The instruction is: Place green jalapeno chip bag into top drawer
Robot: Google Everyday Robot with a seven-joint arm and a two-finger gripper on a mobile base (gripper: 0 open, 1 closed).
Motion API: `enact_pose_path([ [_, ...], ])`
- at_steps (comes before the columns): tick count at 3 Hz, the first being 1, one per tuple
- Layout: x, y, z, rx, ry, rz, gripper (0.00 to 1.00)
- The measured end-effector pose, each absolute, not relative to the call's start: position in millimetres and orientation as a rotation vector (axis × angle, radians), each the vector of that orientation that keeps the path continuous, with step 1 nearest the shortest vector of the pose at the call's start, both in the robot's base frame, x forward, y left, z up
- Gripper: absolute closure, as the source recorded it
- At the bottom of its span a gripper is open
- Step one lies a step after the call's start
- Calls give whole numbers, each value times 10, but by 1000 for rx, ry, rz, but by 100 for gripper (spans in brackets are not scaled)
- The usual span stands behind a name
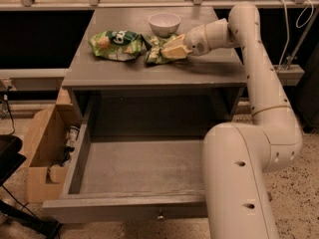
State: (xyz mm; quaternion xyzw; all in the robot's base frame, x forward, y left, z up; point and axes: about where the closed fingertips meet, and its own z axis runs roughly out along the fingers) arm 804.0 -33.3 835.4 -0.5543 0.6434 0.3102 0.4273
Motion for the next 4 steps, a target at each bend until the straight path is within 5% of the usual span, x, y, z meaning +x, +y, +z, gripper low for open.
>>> enact_pose_path([
  [4, 8040, -333, 8361, -1385, 1608, 775, 100],
])
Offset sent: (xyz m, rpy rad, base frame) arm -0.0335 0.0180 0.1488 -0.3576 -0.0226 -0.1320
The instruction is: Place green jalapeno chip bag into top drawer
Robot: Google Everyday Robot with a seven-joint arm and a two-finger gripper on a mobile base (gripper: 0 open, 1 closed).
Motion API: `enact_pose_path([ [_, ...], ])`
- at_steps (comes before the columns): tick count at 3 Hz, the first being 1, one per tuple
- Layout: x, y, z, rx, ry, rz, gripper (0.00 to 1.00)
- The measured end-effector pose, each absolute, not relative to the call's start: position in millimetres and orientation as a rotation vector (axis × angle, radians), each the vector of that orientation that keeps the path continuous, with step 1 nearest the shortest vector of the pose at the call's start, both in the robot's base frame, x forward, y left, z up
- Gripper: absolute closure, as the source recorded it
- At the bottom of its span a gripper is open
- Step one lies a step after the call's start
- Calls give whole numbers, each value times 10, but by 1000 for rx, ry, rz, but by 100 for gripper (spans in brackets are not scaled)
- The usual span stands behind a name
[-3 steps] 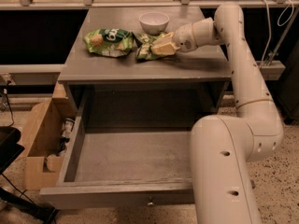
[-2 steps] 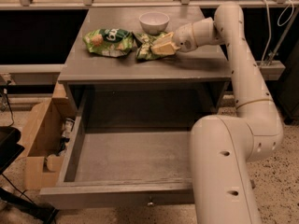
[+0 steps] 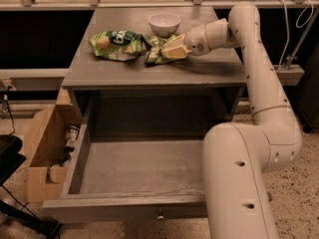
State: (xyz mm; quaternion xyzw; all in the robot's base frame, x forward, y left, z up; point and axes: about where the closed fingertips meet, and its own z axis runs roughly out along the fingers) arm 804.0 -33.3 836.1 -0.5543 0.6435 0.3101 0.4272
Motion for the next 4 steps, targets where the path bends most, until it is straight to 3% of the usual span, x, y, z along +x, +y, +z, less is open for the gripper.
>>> enact_pose_path([
  [4, 8040, -333, 8361, -1385, 1608, 775, 100],
])
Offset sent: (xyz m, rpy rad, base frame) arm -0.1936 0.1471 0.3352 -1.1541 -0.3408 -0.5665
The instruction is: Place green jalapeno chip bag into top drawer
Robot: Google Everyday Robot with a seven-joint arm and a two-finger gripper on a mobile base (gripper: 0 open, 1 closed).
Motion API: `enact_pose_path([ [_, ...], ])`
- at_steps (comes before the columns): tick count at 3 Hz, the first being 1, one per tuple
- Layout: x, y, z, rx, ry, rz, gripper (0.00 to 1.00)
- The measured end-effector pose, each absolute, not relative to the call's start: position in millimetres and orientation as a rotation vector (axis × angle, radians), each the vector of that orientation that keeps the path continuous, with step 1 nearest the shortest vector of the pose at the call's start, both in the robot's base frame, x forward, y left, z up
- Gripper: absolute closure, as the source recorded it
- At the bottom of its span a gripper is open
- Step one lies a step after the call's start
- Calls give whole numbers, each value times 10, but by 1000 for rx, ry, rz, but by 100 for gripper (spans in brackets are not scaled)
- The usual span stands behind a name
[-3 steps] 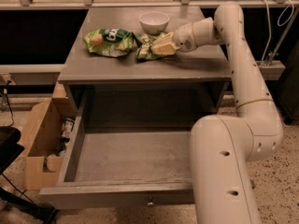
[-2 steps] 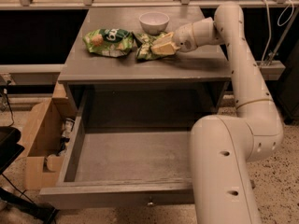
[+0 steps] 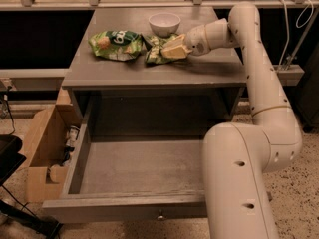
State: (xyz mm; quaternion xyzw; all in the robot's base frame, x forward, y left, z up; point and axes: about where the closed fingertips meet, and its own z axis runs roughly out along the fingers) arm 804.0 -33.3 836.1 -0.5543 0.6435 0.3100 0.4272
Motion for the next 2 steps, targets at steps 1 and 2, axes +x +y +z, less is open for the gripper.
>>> enact_pose_path([
  [1, 8040, -333, 8361, -1385, 1608, 775, 81],
  [2, 8040, -332, 8360, -1385, 1608, 775, 59],
])
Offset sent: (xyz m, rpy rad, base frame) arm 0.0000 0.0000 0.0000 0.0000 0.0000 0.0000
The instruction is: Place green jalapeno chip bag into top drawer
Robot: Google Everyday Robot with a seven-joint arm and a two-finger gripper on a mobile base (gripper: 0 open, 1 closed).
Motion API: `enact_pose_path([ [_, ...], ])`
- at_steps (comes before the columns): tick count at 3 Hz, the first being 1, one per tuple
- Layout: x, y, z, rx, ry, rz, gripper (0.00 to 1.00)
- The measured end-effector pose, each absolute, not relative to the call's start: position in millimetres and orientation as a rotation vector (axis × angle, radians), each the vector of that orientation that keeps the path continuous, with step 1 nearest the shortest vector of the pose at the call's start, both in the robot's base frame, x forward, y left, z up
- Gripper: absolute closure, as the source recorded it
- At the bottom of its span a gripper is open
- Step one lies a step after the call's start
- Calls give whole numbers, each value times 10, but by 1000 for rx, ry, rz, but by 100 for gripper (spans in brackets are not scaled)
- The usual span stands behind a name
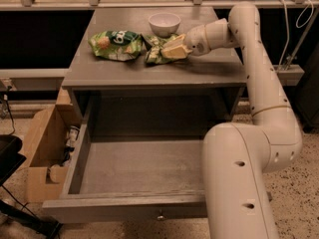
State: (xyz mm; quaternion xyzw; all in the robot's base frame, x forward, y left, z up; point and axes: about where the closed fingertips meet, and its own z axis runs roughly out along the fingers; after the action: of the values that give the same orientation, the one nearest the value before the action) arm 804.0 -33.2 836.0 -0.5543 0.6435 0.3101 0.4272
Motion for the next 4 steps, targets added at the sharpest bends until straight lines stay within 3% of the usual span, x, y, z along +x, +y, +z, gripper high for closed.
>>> enact_pose_path([
  [2, 8040, -331, 8360, -1385, 1608, 775, 12],
  [3, 8047, -298, 8340, -1386, 1607, 779, 0],
  [4, 8046, -311, 8385, -1389, 1614, 765, 0],
])
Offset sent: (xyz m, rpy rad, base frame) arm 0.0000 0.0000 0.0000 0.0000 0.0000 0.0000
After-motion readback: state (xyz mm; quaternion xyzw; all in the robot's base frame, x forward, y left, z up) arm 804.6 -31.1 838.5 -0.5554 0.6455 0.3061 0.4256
